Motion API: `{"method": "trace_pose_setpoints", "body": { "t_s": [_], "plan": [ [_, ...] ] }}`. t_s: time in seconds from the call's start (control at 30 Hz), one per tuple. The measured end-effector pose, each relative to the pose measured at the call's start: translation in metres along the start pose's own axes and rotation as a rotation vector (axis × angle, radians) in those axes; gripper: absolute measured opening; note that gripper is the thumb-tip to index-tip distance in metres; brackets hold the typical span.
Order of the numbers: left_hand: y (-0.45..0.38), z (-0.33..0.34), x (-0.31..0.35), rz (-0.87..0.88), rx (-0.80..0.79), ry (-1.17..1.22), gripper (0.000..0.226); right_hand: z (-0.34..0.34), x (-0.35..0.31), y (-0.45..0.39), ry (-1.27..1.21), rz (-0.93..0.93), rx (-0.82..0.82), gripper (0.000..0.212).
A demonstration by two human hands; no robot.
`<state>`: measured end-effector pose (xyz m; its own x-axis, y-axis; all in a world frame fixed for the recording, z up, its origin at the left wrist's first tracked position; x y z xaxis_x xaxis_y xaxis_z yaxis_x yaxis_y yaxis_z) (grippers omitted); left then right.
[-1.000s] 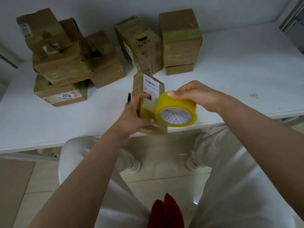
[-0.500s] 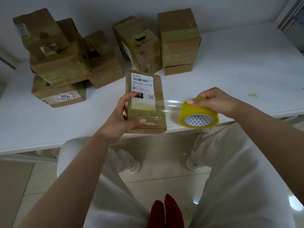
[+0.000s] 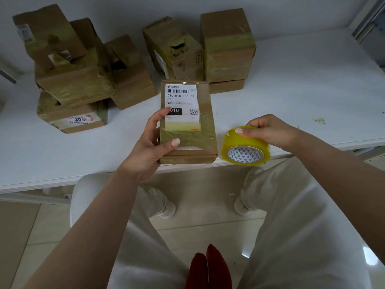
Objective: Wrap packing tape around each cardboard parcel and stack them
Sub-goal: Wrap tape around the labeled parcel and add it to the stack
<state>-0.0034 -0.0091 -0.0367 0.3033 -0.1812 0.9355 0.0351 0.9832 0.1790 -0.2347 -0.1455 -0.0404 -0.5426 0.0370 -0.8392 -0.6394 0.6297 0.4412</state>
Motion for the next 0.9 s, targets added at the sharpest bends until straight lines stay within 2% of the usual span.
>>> {"method": "trace_pose_setpoints", "body": {
  "t_s": [0.17,0.23,0.33,0.5,0.57,0.6,0.73,0.83,0.9],
  "plan": [
    [-0.005,0.014,-0.007,0.007,0.060,0.153,0.050,0.001,0.002,-0.002,0.013,0.012,-0.001,0.033],
    [-0.010,0.016,-0.013,-0.009,0.077,0.218,0.041,0.002,0.003,-0.004,0.034,0.033,-0.011,0.031],
    [-0.018,0.016,-0.022,-0.028,0.118,0.285,0.048,0.000,0.010,-0.009,0.128,0.089,0.012,0.039],
    [-0.030,0.020,-0.040,-0.115,0.124,0.169,0.058,-0.001,0.016,-0.015,0.382,0.165,0.053,0.044],
    [-0.035,0.018,-0.045,-0.138,0.111,0.028,0.062,0.002,0.012,-0.017,0.498,0.186,0.061,0.047],
    [-0.036,0.016,-0.046,-0.157,0.109,-0.120,0.065,0.005,0.010,-0.018,0.553,0.192,0.060,0.049],
    [-0.037,0.012,-0.041,-0.271,0.213,-0.904,0.065,0.014,0.003,-0.021,0.697,0.202,0.071,0.056],
    [-0.043,0.054,-0.039,-0.086,0.023,-1.192,0.064,0.018,-0.004,-0.023,0.761,0.205,0.071,0.056],
    [-0.046,0.080,-0.057,-0.063,-0.144,-1.311,0.075,0.019,-0.005,-0.023,0.763,0.207,0.078,0.056]
  ]
}}
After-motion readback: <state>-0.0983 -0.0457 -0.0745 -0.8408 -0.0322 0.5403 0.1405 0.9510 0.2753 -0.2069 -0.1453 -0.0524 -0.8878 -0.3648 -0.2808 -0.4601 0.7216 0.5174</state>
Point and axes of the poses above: each hand's wrist, its own y-axis away from the middle knuckle, its own z-axis out of the palm, x = y × z, the point moved 7 cm from there along -y, towards the middle knuckle, and after that the axes turned 8 degrees about -x, right-handed, at the moved point
